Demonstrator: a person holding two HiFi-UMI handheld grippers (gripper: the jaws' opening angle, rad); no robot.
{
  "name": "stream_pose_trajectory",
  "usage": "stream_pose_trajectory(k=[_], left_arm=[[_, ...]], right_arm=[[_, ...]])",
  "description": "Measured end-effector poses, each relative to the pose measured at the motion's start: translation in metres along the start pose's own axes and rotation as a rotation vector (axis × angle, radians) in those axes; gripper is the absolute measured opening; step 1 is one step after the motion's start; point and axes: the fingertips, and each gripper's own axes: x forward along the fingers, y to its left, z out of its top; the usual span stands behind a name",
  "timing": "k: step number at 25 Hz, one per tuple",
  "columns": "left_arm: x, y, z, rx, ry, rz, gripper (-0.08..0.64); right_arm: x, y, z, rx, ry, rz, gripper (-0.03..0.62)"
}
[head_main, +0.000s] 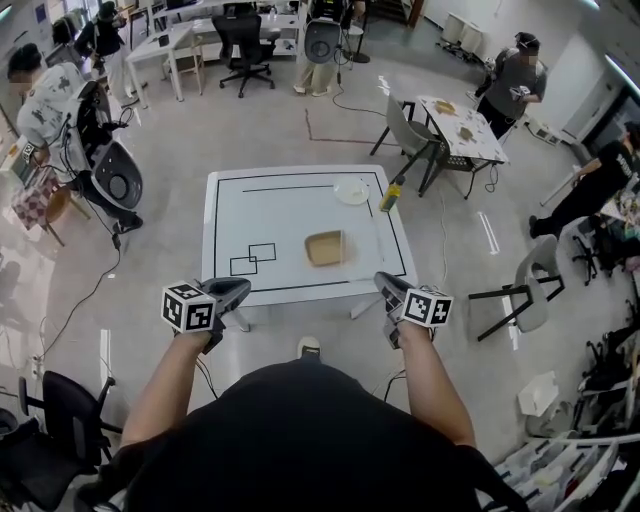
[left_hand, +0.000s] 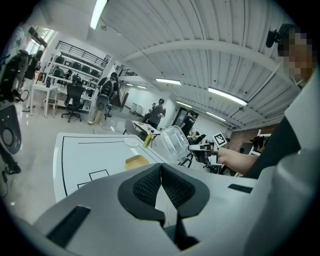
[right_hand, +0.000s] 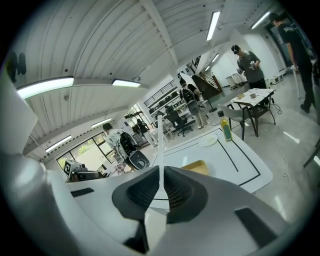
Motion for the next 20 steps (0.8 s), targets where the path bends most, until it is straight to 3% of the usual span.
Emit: stream_pose_trajectory(k=[8, 20], left_arm=[[0.004, -0.012, 0.000, 0.031, 0.016, -0.004, 0.023], [0.005, -0.011, 0.005, 0.025, -0.002, -0.019, 0.023]], right_arm=[[-0.015, 0.011, 0.011, -0.063, -0.026, -0.005, 0.043], [-0.024, 0.024, 0.016, -0.070, -0.043, 0.003, 0.043]])
